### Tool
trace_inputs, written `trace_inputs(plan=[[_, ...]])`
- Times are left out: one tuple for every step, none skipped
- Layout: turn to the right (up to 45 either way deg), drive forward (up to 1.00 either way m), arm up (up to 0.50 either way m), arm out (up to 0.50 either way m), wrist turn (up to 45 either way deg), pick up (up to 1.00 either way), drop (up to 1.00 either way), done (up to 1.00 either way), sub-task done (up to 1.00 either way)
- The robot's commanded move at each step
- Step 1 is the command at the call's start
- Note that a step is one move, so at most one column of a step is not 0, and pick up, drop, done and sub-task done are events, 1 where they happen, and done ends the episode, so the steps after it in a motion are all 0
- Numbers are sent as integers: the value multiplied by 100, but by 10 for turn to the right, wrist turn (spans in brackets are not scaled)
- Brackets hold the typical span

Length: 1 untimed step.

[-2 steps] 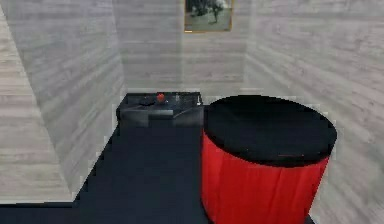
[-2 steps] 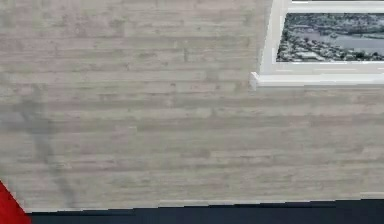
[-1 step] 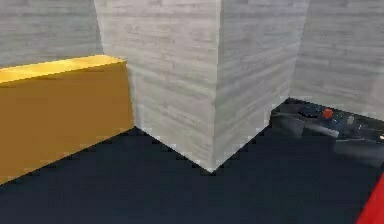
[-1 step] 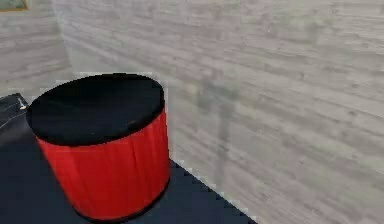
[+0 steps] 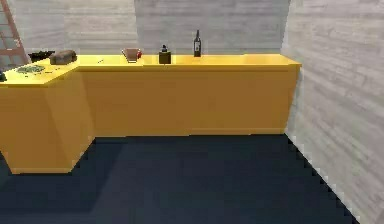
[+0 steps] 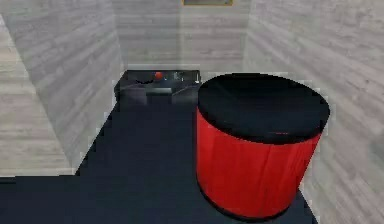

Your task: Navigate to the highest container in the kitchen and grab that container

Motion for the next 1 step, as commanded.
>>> trace_inputs(plan=[[0, 100, 0, 0, 0, 0, 0, 0, 0]])
